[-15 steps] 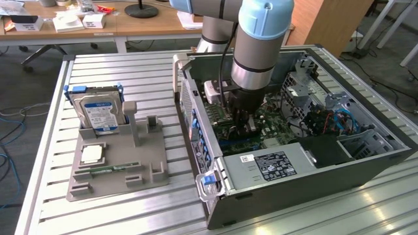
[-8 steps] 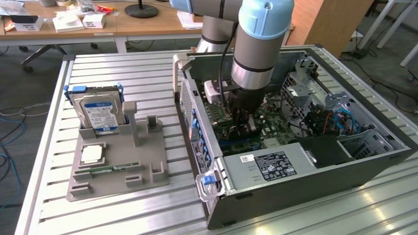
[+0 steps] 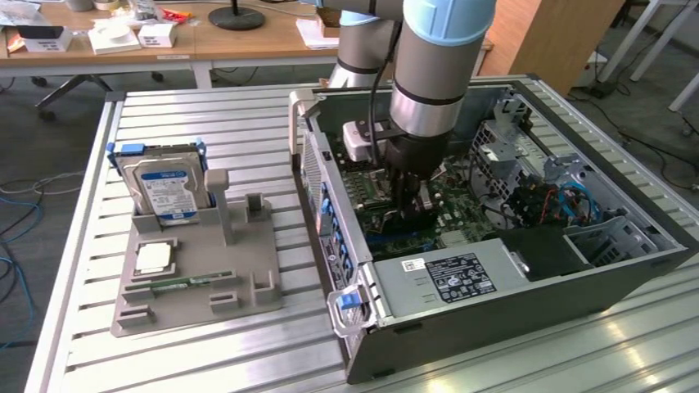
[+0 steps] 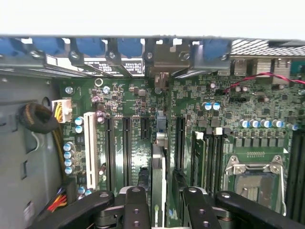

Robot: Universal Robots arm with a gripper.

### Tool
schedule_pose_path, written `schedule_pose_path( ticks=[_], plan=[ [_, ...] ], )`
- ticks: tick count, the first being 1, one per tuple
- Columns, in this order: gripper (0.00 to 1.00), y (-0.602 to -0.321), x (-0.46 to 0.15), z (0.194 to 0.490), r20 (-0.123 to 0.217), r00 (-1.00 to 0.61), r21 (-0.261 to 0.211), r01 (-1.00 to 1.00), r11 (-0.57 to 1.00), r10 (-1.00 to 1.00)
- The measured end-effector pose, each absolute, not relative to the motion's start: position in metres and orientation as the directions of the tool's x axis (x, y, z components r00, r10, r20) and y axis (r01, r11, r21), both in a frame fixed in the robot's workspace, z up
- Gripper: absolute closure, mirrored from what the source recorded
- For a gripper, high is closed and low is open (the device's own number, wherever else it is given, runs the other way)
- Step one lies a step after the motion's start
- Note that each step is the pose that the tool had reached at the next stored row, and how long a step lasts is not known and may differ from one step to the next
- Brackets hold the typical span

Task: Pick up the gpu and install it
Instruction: 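Insert the gpu into the slot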

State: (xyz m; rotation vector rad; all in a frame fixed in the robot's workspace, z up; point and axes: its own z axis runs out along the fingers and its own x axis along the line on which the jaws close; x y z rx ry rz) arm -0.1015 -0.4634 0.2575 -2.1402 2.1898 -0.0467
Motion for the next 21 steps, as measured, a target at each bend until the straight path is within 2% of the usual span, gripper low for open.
schedule_pose_path(
  ticks=[21],
  plan=[
    [0.66,-0.463,-0.101,0.303,-0.033,-0.021,-0.077,-0.997,0.024,-0.999]
  ],
)
